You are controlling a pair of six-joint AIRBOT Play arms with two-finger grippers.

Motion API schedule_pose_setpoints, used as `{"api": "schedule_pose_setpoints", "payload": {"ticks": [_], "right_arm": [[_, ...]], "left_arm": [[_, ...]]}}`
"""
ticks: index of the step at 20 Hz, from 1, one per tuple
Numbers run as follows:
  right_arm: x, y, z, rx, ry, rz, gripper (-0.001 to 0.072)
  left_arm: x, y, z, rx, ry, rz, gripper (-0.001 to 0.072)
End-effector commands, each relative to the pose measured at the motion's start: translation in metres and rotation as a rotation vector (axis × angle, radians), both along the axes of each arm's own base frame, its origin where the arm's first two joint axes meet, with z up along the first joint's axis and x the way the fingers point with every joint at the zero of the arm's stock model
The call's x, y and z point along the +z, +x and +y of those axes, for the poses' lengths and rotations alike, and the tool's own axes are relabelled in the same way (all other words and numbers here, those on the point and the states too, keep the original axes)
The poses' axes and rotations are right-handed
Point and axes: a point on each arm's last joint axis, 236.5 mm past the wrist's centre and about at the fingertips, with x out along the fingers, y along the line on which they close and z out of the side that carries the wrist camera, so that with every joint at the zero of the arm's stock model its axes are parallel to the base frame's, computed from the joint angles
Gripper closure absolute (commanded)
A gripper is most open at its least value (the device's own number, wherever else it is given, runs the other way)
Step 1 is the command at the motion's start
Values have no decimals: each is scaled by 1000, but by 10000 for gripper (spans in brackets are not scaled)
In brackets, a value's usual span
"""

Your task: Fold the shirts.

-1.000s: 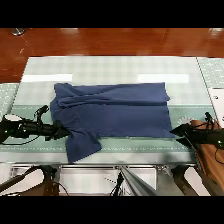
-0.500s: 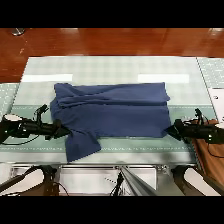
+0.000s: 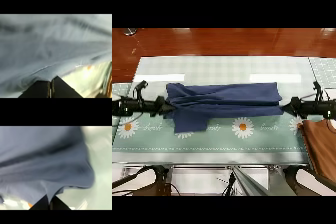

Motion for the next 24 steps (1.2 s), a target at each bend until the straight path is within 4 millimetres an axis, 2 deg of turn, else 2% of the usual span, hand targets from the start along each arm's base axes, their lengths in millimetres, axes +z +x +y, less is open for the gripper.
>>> {"api": "schedule_pose_setpoints", "payload": {"ticks": [1, 4, 7, 9, 13, 14, 15, 16, 17, 18, 20, 22, 24], "right_arm": [[21, 57, -1, 1, -46, -91, 689], [29, 102, -10, -34, -34, -114, 689], [27, 134, -14, -50, 5, -125, 689], [22, 149, -13, -50, 26, -125, 689], [-7, 163, -3, -38, -6, -116, 688], [-13, 166, -5, -57, -9, -112, 688], [-17, 169, -7, -82, -3, -101, 687], [-18, 170, -9, -99, 3, -93, 573], [-17, 170, -11, -109, 15, -91, 218], [-13, 167, -14, -99, 29, -85, 78], [1, 155, -31, -56, 48, -62, 83], [9, 139, -61, -49, 54, -23, 83], [2, 121, -89, -68, 35, 26, 83]], "left_arm": [[21, 58, 3, 32, 10, -47, 683], [21, 98, 8, 52, 8, -36, 683], [9, 123, 13, 62, 5, -4, 683], [-4, 132, 13, 49, 1, 17, 683], [-32, 136, 12, 42, -13, 68, 681], [-36, 133, 10, 34, -20, 83, 650], [-39, 131, 7, 25, -26, 96, 451], [-39, 128, 6, 17, -30, 103, 94], [-36, 127, 9, 9, -28, 104, 6], [-31, 125, 18, -6, -19, 106, 6], [-16, 116, 47, -31, 22, 119, 6], [4, 104, 94, 4, 133, 92, 6], [26, 95, 134, 71, 238, 35, 6]]}}
